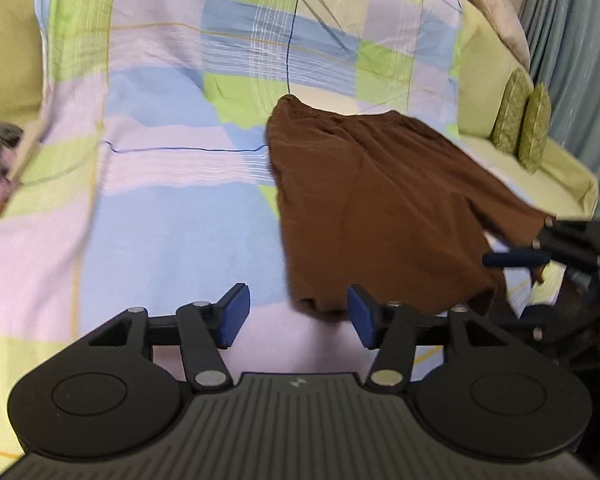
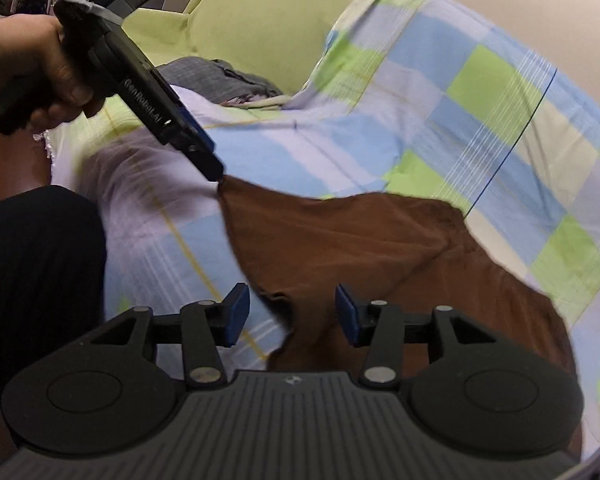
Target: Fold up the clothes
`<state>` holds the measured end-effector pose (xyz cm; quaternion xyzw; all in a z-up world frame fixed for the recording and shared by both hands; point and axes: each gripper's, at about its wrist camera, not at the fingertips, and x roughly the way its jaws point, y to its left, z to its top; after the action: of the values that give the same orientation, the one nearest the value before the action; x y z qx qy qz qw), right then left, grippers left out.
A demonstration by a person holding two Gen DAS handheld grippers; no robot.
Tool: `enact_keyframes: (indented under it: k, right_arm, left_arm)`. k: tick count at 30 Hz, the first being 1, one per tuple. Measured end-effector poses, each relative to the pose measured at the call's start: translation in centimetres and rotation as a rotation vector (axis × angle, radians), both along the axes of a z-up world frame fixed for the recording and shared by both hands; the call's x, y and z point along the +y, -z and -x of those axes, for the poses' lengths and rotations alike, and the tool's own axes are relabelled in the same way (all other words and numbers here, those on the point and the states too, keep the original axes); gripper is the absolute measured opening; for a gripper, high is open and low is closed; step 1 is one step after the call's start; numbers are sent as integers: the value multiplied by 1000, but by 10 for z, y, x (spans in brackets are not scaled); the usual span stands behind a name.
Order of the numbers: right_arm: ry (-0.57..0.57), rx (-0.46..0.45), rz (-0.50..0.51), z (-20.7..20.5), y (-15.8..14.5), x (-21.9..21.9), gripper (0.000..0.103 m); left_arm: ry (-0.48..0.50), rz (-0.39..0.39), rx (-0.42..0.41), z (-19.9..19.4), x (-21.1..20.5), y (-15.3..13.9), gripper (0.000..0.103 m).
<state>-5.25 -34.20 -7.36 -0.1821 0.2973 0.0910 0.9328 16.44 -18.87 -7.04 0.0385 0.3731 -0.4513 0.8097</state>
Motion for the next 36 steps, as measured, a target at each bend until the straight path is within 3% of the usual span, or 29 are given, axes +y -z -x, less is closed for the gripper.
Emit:
enact_keyframes:
  k: [2,3,4,5,9,13,16,17,18,21,27,36]
  right_arm:
    - [50,8,-16,6,2,-6,52]
    - [75,13,-23,8,2,-10,52]
    - [88,18,-29,10,4,-12,52]
    - [103,33,-37,12,9,-15,52]
    - [105,66,-28,14,22,-18,50]
    - [11,94,-107,16,26,-5,51]
    - [75,63,-167,26,15,-19,53]
    - [113,47,-181,32,11,-26,59]
    - [152,30,-194,37,7,-32,65]
    - [322,-20,-224,60,-2,-61,82]
    - [635,-72,-206,112,-2,-112,102]
    - [783,-47,-218,143,3,-146,102]
  left_arm:
    - [2,0,14,-5,-7,6,56]
    - [3,-2,19,-6,-12,10,47]
    - [-3,-42,-5,-6,-19,12,29]
    - [-7,-53,-20,-6,-20,10,1]
    - [-54,-98,-84,0,-6,-4,1]
    - [-78,-119,-79,1,9,-7,2]
    - [-106,-173,-123,14,10,-13,15]
    - [-114,-190,-145,19,10,-15,34]
    - [-115,-196,-157,22,9,-17,46]
    - [-86,-195,-221,49,3,-29,51]
    - [-25,-165,-244,93,-23,-39,63]
    - [-38,-216,-239,120,-49,-35,86]
